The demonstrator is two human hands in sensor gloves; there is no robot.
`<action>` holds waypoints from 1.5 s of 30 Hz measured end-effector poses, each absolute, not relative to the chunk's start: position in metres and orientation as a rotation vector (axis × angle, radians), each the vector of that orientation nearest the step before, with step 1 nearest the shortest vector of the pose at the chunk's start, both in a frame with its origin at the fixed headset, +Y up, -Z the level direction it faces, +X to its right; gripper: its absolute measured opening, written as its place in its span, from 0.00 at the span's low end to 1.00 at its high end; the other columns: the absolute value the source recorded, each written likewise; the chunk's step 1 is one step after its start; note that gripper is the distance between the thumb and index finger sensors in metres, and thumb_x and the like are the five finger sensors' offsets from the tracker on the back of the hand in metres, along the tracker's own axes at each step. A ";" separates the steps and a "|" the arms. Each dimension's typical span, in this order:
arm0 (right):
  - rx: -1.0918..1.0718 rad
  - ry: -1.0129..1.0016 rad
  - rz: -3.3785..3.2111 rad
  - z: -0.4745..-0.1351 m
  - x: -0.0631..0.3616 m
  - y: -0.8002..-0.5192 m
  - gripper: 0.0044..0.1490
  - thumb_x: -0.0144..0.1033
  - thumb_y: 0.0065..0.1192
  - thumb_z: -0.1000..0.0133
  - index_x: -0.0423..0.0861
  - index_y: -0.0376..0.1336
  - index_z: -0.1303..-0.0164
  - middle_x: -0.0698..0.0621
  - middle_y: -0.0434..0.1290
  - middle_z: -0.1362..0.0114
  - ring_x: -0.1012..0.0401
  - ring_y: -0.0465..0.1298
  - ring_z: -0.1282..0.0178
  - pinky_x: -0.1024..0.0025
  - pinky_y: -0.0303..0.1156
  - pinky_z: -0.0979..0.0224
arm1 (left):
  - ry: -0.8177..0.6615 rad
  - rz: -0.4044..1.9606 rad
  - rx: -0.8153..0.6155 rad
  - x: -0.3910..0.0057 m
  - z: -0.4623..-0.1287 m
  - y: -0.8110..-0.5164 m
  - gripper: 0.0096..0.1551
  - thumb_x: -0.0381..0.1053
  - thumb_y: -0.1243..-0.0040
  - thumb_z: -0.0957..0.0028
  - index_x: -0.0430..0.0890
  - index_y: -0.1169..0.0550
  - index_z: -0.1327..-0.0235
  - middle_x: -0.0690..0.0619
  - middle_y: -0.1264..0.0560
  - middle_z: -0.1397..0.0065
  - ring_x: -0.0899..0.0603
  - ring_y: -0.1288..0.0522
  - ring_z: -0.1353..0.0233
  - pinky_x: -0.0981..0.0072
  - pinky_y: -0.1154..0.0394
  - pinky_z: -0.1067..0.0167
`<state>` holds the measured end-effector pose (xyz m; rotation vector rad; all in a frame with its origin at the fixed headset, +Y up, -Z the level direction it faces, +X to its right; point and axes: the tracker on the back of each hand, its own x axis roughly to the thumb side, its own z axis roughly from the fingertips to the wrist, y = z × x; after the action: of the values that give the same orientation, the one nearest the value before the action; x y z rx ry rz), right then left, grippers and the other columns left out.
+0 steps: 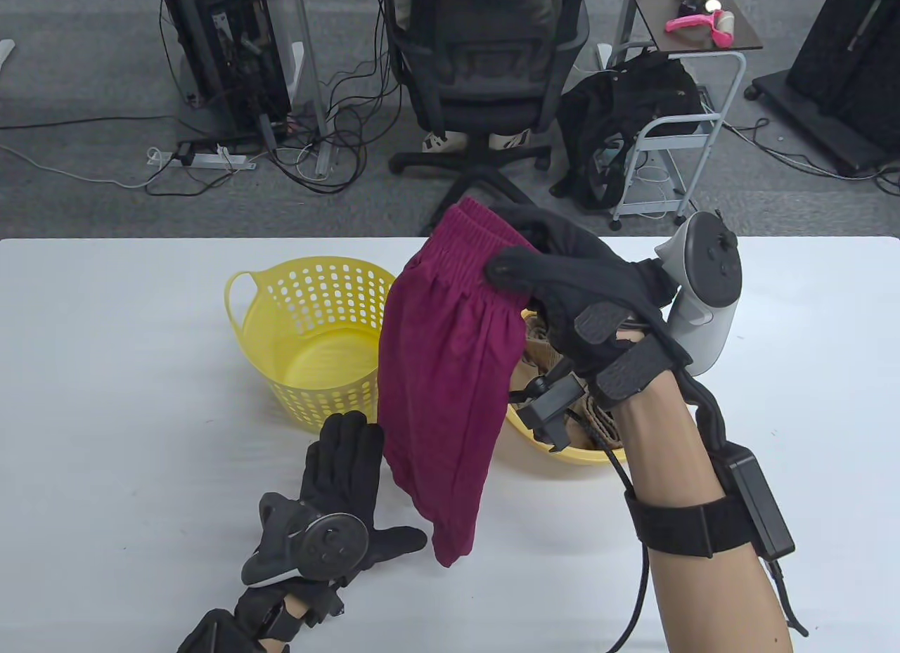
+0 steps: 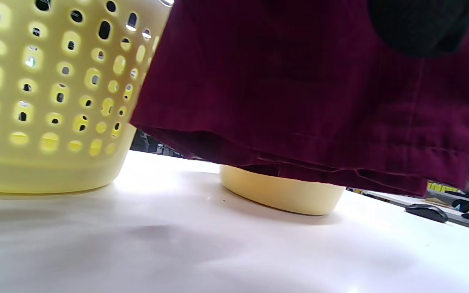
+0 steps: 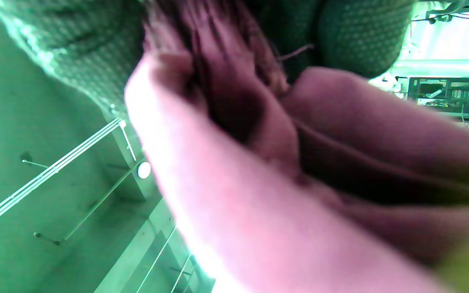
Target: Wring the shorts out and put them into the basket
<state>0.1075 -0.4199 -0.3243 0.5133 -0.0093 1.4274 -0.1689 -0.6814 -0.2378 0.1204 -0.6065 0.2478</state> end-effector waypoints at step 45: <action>0.533 0.032 1.337 -0.324 0.112 -0.435 0.43 0.50 0.74 0.42 0.35 0.60 0.28 0.42 0.73 0.35 0.43 0.77 0.40 0.50 0.76 0.36 | -0.467 0.737 -0.085 -0.163 -0.298 -0.699 0.19 0.48 0.24 0.47 0.51 0.19 0.44 0.47 0.14 0.44 0.36 0.13 0.42 0.35 0.25 0.40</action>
<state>0.1116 -0.4351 -0.3236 0.5328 0.0318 1.3367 -0.1627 -0.6990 -0.2983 -0.0854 -0.4671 0.7368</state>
